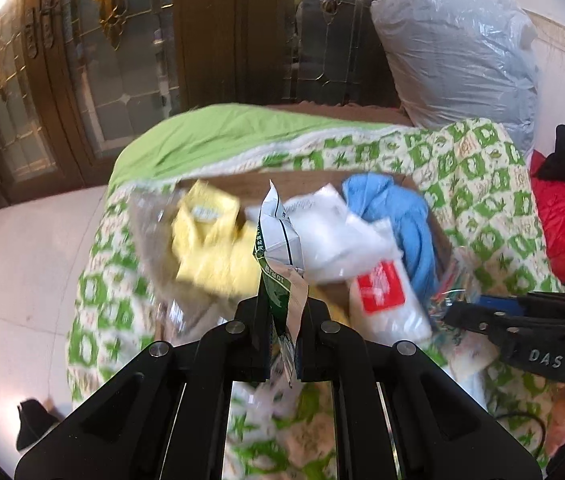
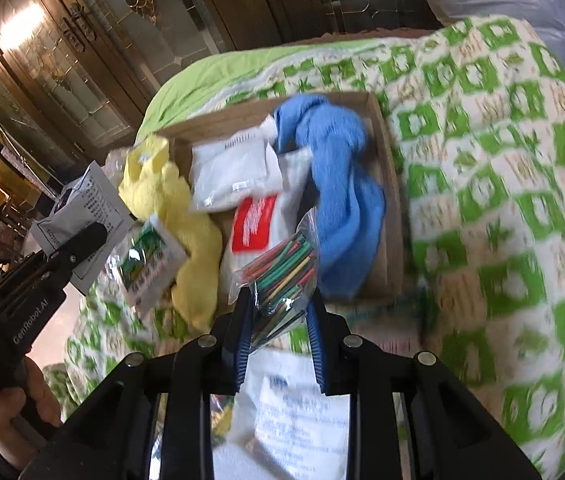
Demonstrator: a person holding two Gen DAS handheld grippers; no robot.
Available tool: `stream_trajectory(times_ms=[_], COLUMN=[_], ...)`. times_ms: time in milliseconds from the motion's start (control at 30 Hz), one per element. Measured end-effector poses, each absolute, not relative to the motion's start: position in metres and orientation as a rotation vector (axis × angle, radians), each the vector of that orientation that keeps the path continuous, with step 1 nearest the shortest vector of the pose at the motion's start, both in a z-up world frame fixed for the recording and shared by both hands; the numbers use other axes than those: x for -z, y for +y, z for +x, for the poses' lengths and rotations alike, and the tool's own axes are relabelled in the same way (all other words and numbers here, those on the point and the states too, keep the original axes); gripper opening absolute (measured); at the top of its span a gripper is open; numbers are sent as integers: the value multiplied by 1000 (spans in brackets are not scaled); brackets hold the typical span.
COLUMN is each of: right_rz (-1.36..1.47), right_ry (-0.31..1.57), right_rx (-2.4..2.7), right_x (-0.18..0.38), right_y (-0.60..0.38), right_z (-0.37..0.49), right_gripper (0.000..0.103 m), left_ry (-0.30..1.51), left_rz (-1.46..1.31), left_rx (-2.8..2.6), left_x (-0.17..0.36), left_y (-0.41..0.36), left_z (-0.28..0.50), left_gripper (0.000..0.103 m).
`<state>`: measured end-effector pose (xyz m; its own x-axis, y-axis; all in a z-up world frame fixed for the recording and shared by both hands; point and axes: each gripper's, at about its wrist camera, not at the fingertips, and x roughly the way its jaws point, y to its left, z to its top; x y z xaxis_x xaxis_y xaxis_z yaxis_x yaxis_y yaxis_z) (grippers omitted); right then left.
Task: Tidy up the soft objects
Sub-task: 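Carry the sachet and bag of coloured sticks over the tray with both tools, then drop the sachet and bag of sticks into the tray, opening both tools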
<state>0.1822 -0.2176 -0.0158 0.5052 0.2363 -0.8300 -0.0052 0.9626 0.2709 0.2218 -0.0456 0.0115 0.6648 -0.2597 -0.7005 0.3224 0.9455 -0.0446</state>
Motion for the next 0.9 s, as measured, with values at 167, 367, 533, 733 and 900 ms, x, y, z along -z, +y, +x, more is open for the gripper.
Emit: stream_trajectory(times_ms=[167,367,533,733,900], right_rz=[239,267,309,346,343], right_ry=[1043,1059,1023,992,948], right_rx=[-146,-148,-179,-175,-160], right_x=[13,27,32,34,22], right_y=[-214,-214,-214,-219,-226], right_z=[218,248,260,264,252], right_gripper=[25,25,26,65,65], left_ry=[798,830,813,801,784], left_rz=[149,155,160,178,194], left_rx=[335,310,276,251,235], left_x=[-10,1,2,1,-5], left_y=[-64,-62,-65,-70,-66], left_z=[257,289,305,308,299], left_gripper=[7,7,14,63,63])
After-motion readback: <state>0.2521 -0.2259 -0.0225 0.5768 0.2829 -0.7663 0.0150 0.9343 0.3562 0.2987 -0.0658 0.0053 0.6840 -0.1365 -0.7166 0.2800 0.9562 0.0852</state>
